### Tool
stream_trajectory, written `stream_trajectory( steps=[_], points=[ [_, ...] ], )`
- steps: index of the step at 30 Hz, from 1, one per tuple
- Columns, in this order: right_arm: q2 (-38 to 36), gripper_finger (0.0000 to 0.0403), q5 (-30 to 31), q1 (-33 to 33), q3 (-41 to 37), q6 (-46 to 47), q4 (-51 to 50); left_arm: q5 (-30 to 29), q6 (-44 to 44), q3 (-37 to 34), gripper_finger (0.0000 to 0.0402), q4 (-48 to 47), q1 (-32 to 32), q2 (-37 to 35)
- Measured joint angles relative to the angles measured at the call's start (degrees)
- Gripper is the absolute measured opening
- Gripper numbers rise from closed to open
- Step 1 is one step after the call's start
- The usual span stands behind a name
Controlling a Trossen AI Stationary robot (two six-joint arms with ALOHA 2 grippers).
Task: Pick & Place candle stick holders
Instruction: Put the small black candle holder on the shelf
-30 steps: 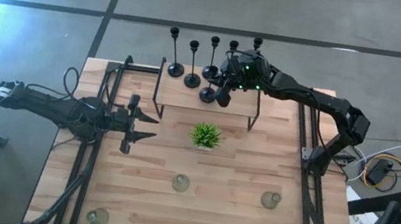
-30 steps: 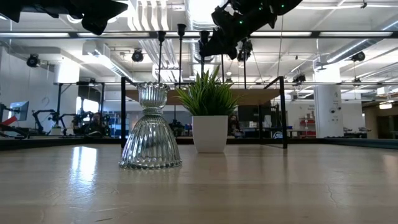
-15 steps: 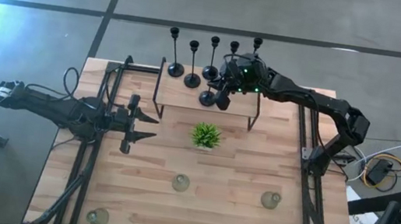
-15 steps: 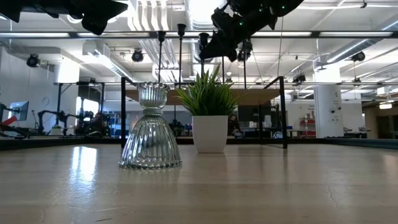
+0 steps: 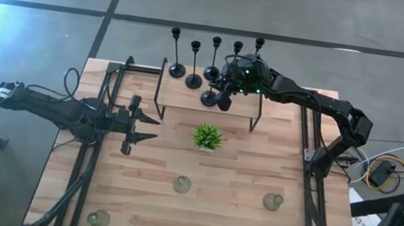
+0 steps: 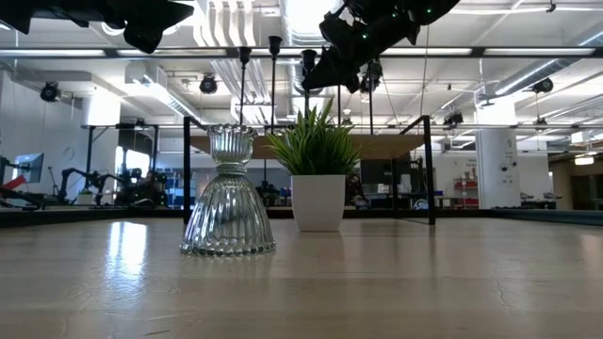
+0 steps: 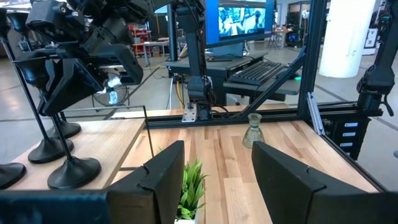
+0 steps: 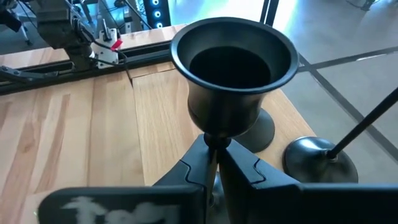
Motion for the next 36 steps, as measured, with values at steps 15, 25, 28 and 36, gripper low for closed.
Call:
stream_trajectory(
  steps=[15, 25, 28, 36],
  points=[
    [0.0, 0.0104, 1.3, 0.9, 0.0, -0.3, -0.2, 0.0, -0.1, 0.0, 0.0193, 0.0, 0.0, 0.0],
    [0.0, 0.0163, 1.4, 1.0, 0.0, -0.3, -0.7, 0.0, -0.1, 0.0, 0.0193, 0.0, 0.0, 0.0],
    [0.0, 0.0173, 1.4, 1.2, 0.0, -0.2, -0.8, 0.0, -0.1, 0.0, 0.0193, 0.0, 0.0, 0.0],
    [-0.7, 0.0177, 2.8, 2.0, 0.0, -0.4, -3.2, 0.0, -0.1, 0.0, 0.0193, -0.6, 0.0, 0.0]
  ],
)
